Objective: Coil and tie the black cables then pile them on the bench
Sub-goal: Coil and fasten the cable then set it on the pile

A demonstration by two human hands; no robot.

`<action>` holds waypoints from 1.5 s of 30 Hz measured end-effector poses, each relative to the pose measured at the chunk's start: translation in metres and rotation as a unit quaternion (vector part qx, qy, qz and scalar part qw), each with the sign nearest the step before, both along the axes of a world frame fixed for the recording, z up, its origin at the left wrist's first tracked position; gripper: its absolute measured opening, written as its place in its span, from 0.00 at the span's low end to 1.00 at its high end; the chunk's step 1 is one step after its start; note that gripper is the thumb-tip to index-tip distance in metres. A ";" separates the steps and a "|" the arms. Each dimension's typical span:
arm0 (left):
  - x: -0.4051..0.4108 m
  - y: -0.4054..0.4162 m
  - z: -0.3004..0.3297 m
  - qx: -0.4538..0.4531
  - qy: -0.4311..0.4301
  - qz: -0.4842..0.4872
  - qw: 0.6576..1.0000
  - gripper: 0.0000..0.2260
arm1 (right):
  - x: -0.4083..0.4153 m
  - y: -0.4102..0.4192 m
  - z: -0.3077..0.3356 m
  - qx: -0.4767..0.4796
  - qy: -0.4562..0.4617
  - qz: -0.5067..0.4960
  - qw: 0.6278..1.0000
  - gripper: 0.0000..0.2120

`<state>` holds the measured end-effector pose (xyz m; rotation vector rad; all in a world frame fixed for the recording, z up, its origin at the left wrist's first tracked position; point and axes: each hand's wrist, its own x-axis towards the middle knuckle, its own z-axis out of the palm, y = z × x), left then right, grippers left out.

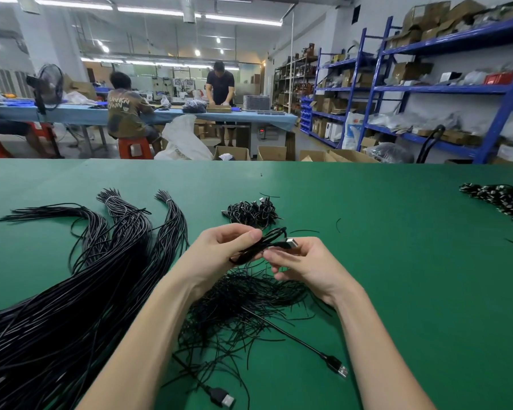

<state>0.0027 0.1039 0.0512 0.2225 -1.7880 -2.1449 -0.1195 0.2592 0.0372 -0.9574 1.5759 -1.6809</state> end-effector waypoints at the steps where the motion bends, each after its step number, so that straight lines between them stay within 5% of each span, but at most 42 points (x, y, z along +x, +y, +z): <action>1: 0.001 -0.003 0.001 -0.003 -0.009 -0.019 1.000 0.09 | 0.000 0.000 -0.001 -0.005 0.021 0.007 1.000 0.10; 4: 0.006 -0.011 0.009 -0.052 -0.043 -0.080 0.995 0.08 | -0.002 -0.001 -0.004 -0.010 0.066 0.034 0.997 0.05; 7: 0.010 -0.017 0.026 -0.192 -0.079 -0.142 0.968 0.07 | -0.013 0.002 0.013 0.066 0.130 0.110 0.983 0.08; 12: 0.002 -0.010 0.044 -0.427 -0.118 -0.157 0.883 0.05 | -0.029 -0.015 0.061 0.272 0.310 0.219 0.884 0.06; 17: -0.010 0.007 0.050 -0.586 -0.112 -0.076 0.799 0.03 | -0.026 -0.035 0.085 0.368 0.465 0.167 0.788 0.05; 20: -0.013 0.012 0.050 -0.631 -0.096 -0.055 0.768 0.04 | -0.021 -0.036 0.091 0.397 0.457 0.123 0.786 0.08; 25: -0.015 0.018 0.047 -0.681 -0.096 -0.048 0.724 0.03 | -0.009 -0.033 0.092 0.421 0.345 0.064 0.836 0.10; 29: -0.015 0.019 0.036 -0.667 -0.101 -0.011 0.738 0.03 | 0.003 -0.029 0.076 0.387 0.441 -0.073 0.806 0.09; 35: -0.014 0.022 0.016 -0.614 -0.109 0.076 0.778 0.04 | 0.014 -0.023 0.047 0.340 0.366 -0.123 0.857 0.11; 40: -0.007 0.012 0.006 -0.469 -0.127 0.125 0.865 0.05 | 0.007 -0.010 0.031 0.207 0.240 -0.105 0.943 0.07; 45: -0.004 0.017 -0.005 -0.329 -0.144 0.141 0.923 0.05 | 0.008 -0.007 0.023 0.167 0.187 -0.116 0.961 0.04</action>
